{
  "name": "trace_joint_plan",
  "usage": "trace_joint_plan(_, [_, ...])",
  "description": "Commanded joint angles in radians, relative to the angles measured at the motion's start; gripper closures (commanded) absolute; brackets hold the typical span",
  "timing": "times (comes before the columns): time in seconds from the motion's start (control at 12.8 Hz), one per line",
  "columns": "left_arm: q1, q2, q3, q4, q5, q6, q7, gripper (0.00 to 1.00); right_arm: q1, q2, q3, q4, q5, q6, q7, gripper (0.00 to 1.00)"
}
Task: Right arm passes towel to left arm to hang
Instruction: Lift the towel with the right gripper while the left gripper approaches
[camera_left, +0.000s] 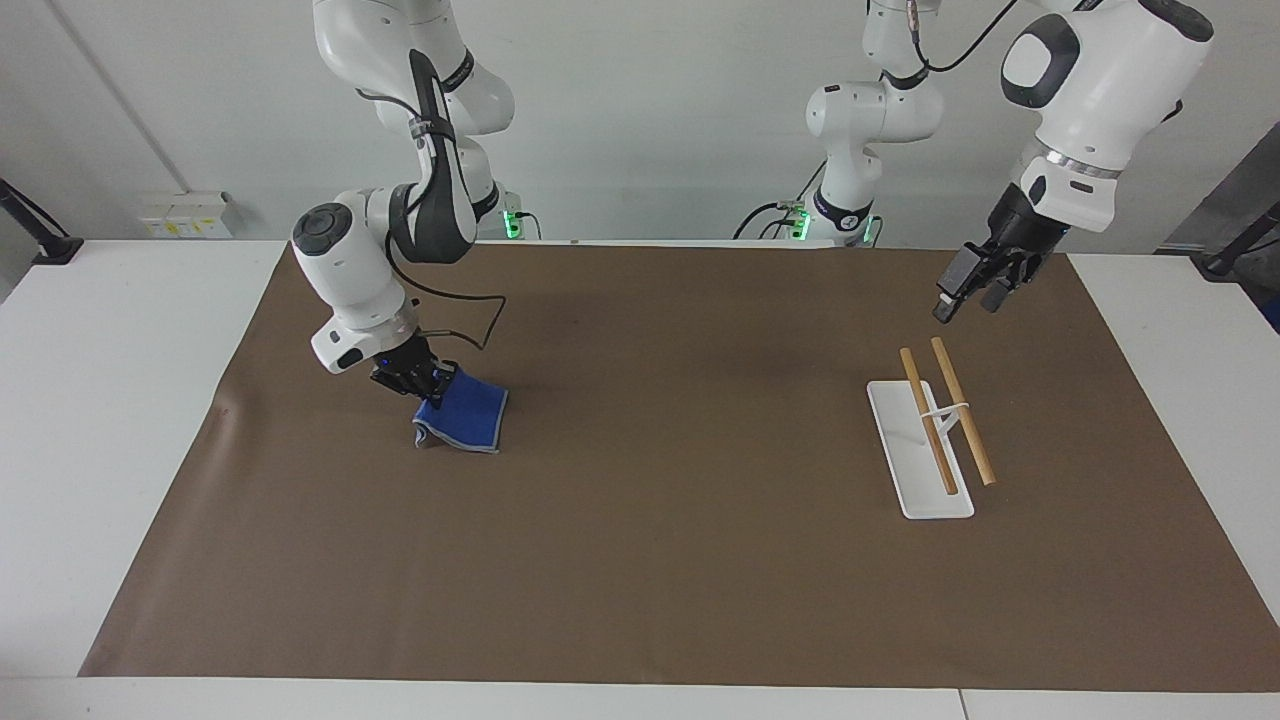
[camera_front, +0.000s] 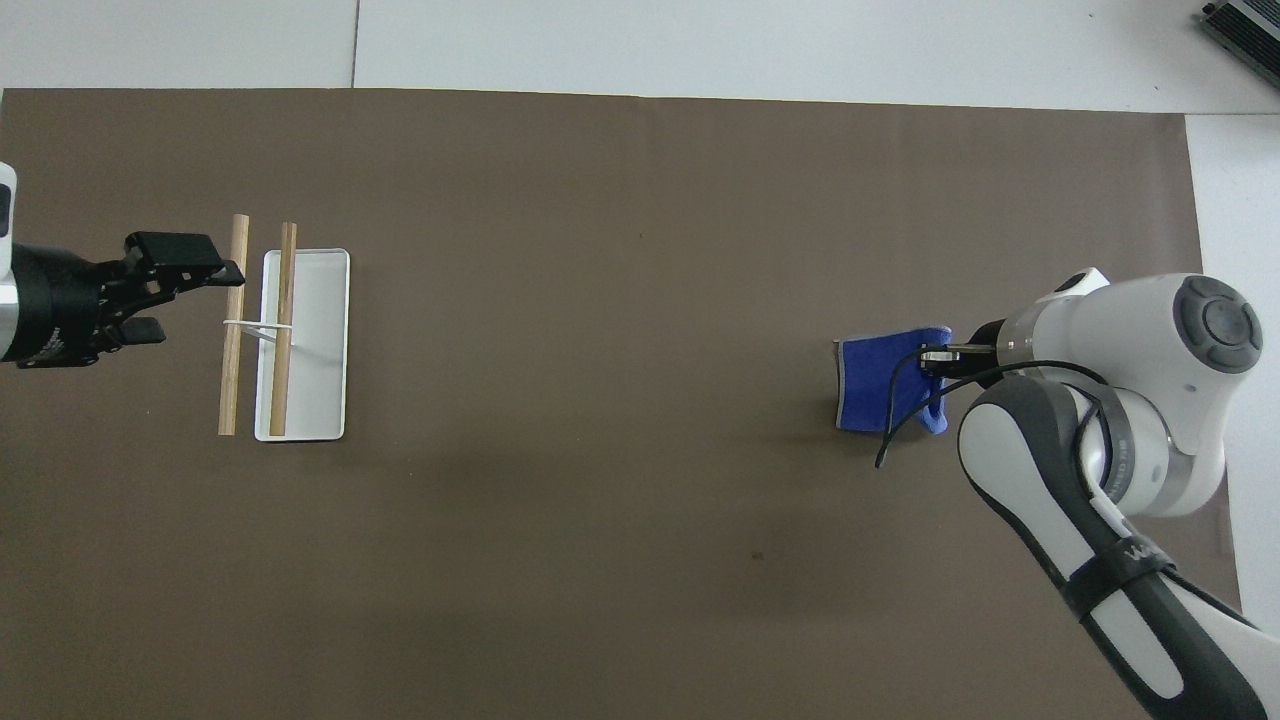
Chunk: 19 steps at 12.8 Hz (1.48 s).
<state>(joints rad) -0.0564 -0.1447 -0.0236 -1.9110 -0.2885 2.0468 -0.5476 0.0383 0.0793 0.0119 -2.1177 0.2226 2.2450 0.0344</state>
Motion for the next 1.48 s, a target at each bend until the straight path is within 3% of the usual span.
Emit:
trace_joint_plan(0.0, [0.007,-0.007,-0.002,-0.033,-0.058,0.090,-0.175,0.00,-0.001,-0.001,0.011,0.137,0.124,-0.138,0.021,1.00])
trace_joint_plan(0.31, [-0.028,-0.001,-0.019,-0.045,-0.115,0.156,-0.349,0.00,-0.001,0.003,0.054,0.197,0.323,-0.148,0.151,1.00])
trace_joint_plan(0.47, [-0.113,0.002,-0.024,-0.043,-0.121,0.191,-0.476,0.00,-0.001,0.008,0.077,0.208,0.468,-0.127,0.261,1.00])
trace_joint_plan(0.78, [-0.226,0.025,-0.024,-0.078,-0.199,0.392,-0.672,0.00,0.081,0.011,0.088,0.206,0.708,0.013,0.436,1.00])
trace_joint_plan(0.93, [-0.285,0.072,-0.024,-0.106,-0.213,0.511,-0.742,0.00,0.127,0.011,0.088,0.206,0.828,0.050,0.495,1.00])
trace_joint_plan(1.17, [-0.358,0.218,-0.025,-0.103,-0.241,0.730,-0.810,0.00,0.185,0.011,0.088,0.211,0.878,0.079,0.579,1.00])
trace_joint_plan(1.4, [-0.368,0.269,-0.039,-0.085,-0.307,0.820,-0.810,0.00,0.268,0.011,0.088,0.202,0.902,0.194,0.569,1.00])
